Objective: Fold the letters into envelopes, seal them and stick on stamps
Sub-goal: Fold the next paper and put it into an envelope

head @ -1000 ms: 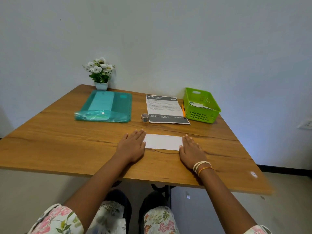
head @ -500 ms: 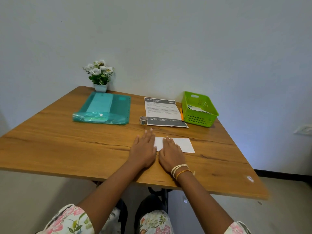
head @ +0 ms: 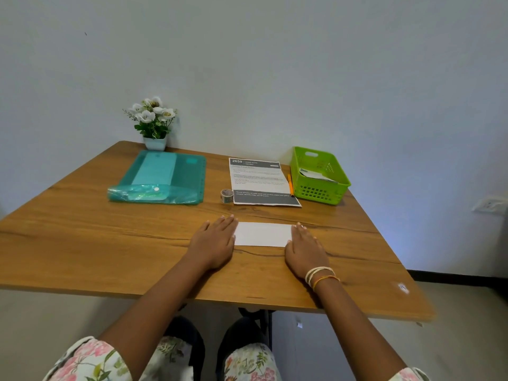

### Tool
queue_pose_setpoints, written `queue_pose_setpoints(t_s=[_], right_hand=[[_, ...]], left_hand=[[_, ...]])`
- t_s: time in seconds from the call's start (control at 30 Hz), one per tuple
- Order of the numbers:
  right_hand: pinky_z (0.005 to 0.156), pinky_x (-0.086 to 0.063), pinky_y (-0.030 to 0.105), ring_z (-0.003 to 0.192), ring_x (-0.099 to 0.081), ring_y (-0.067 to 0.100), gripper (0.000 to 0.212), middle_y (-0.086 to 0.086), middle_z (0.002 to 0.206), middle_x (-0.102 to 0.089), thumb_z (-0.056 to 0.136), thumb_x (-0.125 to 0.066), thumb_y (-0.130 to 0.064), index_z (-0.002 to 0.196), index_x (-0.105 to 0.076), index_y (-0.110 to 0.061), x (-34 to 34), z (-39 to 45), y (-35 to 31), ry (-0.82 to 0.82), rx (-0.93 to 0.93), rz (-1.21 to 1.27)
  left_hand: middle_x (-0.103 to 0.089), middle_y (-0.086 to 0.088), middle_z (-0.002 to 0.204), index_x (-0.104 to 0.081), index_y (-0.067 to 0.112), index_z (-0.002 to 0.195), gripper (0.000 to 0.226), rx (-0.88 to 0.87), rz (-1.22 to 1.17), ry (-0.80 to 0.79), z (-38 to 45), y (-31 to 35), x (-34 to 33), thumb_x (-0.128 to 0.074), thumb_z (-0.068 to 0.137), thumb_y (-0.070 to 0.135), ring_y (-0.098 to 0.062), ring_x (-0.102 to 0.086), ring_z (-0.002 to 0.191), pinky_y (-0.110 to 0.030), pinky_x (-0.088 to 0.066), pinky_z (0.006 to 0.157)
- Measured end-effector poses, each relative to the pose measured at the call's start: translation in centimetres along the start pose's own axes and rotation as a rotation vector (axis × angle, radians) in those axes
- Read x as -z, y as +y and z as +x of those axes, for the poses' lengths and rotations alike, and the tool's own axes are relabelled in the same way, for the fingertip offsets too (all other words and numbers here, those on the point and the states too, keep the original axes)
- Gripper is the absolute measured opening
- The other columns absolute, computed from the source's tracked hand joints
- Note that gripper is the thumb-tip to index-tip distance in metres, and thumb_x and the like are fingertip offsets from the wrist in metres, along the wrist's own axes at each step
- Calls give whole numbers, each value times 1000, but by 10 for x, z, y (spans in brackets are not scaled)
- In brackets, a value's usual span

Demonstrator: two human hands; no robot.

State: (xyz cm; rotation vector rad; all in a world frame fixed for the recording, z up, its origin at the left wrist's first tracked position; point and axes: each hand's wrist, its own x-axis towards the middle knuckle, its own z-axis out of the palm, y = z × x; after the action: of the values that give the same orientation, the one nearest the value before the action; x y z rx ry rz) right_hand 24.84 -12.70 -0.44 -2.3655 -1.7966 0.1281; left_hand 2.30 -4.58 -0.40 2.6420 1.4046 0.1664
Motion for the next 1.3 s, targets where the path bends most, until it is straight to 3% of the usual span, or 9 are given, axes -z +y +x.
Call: queue_pose_setpoints(t_s=[0.1, 0.17, 0.3, 0.6, 0.77, 0.83, 0.97, 1.1, 1.3], right_hand=[[119, -15, 38, 147, -15, 21, 56, 7, 160, -17, 99, -28, -31, 151, -20, -11, -3, 0, -8, 86, 1, -2], [119, -19, 36, 147, -17, 19, 55, 6, 159, -18, 100, -30, -29, 150, -21, -12, -6, -2, -19, 134, 120, 26], [118, -16, 34, 147, -17, 15, 51, 2, 159, -21, 101, -29, -26, 151, -24, -16, -8, -3, -41, 71, 288, 36], [118, -20, 39, 145, -21, 19, 54, 6, 158, -22, 99, -29, -31, 149, -25, -13, -5, 29, -11, 93, -22, 10], [118, -19, 40, 146, -20, 21, 54, 7, 158, -22, 99, -29, -31, 149, -24, -13, -3, 35, -4, 82, -71, -14], [118, -19, 40, 146, -19, 22, 55, 8, 158, -21, 98, -32, -30, 149, -25, -12, -4, 33, -10, 149, -67, -32], [116, -24, 37, 143, -27, 22, 52, 8, 154, -32, 95, -41, -26, 145, -34, -13, -9, 20, -41, 298, 131, 36], [100, -43, 30, 119, -51, 20, 38, 6, 132, -53, 92, -44, -18, 130, -50, -17, -18, 19, -93, 282, 315, 218], [86, -48, 32, 102, -56, 24, 34, 7, 112, -59, 87, -43, -8, 115, -62, -14, -33, 42, -150, 264, 360, 281]], left_hand=[[-3, 4, 161, -4, 24, 154, 54, 7, 17, 2, 1, 3, -1, -18, 103, 37, -13, -3, 148, -41, -8, 121], [-2, 3, 162, -4, 23, 154, 54, 3, 40, -3, 4, 6, -2, -17, 103, 37, -14, -2, 148, -43, -6, 121], [-2, 3, 162, -5, 22, 154, 54, -8, 39, -3, 16, 19, -3, -16, 103, 36, -14, -2, 148, -46, -2, 119], [-8, 5, 161, -14, 25, 153, 54, 12, -71, 58, 15, 13, -5, -21, 102, 41, -12, -6, 148, -41, -7, 119], [-10, 5, 161, -15, 26, 153, 52, -8, -93, 70, 11, 8, -5, -23, 103, 38, -11, -7, 148, -39, -7, 120], [-13, 5, 161, -19, 25, 152, 52, -8, -113, 90, 11, 8, -5, -26, 102, 37, -11, -9, 147, -39, -8, 120], [-27, -1, 157, -38, 21, 143, 47, 22, -219, 195, 7, 1, -3, -41, 98, 33, -16, -20, 145, -38, -17, 119], [-38, -3, 150, -49, 20, 133, 40, 88, -279, 281, -5, -26, 4, -49, 93, 27, -17, -30, 141, -39, -24, 116], [-55, -2, 135, -53, 16, 131, 40, 227, -328, 392, -30, -83, 22, -53, 92, 20, -20, -50, 123, -37, -36, 107]])
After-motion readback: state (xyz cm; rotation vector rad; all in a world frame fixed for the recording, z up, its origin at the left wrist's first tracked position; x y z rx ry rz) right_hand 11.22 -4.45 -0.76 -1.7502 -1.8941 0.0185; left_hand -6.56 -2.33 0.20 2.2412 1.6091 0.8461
